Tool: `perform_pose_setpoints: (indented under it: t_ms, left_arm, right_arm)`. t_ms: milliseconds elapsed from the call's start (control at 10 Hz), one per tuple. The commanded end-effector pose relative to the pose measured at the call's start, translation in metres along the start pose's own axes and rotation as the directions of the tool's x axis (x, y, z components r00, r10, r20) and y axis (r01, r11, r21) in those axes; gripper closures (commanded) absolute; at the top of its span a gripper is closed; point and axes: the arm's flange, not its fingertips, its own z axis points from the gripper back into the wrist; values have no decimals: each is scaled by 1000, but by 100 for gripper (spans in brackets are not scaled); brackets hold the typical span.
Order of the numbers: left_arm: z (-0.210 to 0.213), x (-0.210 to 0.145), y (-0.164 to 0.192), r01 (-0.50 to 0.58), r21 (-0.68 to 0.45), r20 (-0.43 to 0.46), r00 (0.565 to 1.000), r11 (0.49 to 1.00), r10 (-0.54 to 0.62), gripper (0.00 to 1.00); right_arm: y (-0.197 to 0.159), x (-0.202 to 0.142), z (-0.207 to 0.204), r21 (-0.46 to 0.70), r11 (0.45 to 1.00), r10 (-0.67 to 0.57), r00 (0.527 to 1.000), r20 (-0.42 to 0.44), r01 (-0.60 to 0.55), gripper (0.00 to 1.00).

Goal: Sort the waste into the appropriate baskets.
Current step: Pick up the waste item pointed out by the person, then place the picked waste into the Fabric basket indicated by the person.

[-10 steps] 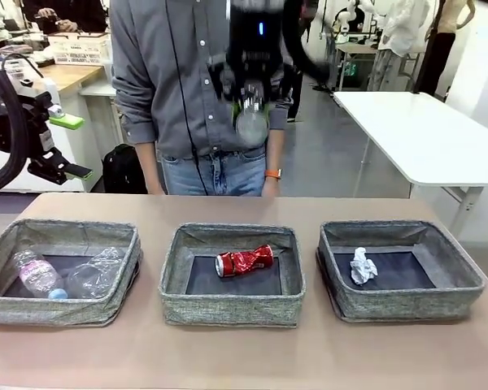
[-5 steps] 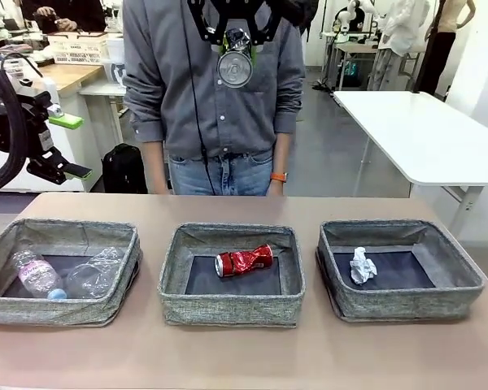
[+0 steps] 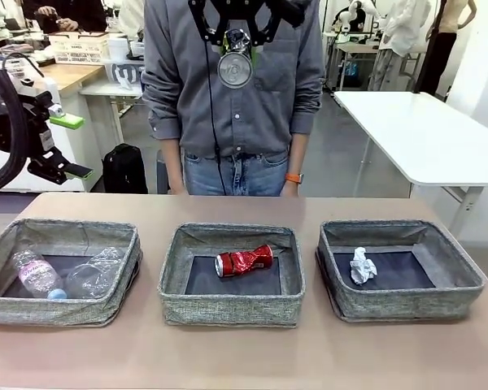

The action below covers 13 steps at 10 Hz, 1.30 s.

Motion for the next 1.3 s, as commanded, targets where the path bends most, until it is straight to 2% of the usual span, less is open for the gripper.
perform_pose_setpoints:
  t_ms: [0,1200]
  left_arm:
    - [0,-1,-2,-3,5,-3,1000,1000,3,0]
    - [0,-1,-2,-3,5,-3,1000,1000,3,0]
  right_arm:
    - [-3,-3,2,1,1000,5,1000,-7,-5,53]
    - [-3,-3,2,1,1000,5,1000,-7,-5,53]
